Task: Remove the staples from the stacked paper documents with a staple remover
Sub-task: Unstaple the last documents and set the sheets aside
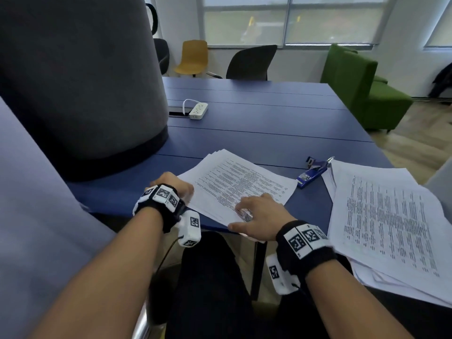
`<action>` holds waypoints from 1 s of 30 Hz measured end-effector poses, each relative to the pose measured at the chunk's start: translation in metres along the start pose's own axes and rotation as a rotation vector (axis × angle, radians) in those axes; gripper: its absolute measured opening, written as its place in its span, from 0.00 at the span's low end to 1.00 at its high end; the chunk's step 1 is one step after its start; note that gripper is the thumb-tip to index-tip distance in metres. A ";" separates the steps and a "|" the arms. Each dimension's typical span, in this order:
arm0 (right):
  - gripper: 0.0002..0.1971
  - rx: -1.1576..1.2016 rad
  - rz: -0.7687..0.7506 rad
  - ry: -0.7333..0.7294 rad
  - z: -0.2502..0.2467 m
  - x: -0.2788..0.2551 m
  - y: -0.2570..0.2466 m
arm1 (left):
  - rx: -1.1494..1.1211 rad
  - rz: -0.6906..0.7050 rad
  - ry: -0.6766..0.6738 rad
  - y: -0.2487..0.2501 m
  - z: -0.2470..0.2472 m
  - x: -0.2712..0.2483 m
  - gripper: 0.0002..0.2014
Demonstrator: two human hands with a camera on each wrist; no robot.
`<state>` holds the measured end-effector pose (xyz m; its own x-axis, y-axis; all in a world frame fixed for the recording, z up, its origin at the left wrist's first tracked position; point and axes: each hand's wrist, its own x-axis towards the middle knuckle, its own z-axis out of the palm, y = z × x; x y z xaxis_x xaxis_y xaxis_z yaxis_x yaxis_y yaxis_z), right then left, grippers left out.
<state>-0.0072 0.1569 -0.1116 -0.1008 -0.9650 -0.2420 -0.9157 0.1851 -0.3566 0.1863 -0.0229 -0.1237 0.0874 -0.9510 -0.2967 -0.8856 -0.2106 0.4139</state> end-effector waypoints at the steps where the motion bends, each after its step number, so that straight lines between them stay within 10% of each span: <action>1: 0.35 0.011 0.008 0.005 0.001 0.000 0.000 | 0.014 0.004 0.012 -0.002 0.002 0.007 0.28; 6: 0.34 0.053 0.010 0.047 0.006 -0.002 -0.001 | -0.209 0.265 0.159 0.011 -0.005 -0.019 0.05; 11: 0.29 0.703 -0.035 0.337 0.002 -0.012 -0.005 | -0.412 0.722 0.383 0.033 -0.032 -0.050 0.02; 16: 0.31 1.398 0.044 0.439 -0.015 -0.002 -0.017 | -0.488 1.064 0.280 0.043 -0.044 -0.086 0.31; 21: 0.27 1.955 0.107 0.324 -0.034 -0.001 -0.023 | -0.436 1.325 0.325 0.042 -0.013 -0.118 0.35; 23: 0.07 2.003 0.136 0.444 -0.031 0.000 -0.019 | -0.384 1.262 0.397 0.038 0.002 -0.117 0.34; 25: 0.08 2.029 0.180 0.491 -0.022 0.001 -0.013 | -0.340 1.002 0.342 0.031 0.010 -0.116 0.42; 28: 0.18 2.099 0.257 0.460 -0.006 0.003 -0.002 | -0.286 0.614 -0.149 0.018 0.013 -0.113 0.64; 30: 0.25 2.116 0.292 0.420 0.004 0.004 0.001 | -0.706 0.471 -0.557 0.015 0.013 -0.114 0.68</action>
<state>-0.0066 0.1538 -0.1164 -0.4449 -0.7980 -0.4065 0.7758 -0.1166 -0.6201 0.1575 0.0852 -0.0947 -0.5857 -0.7690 -0.2563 -0.2875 -0.0986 0.9527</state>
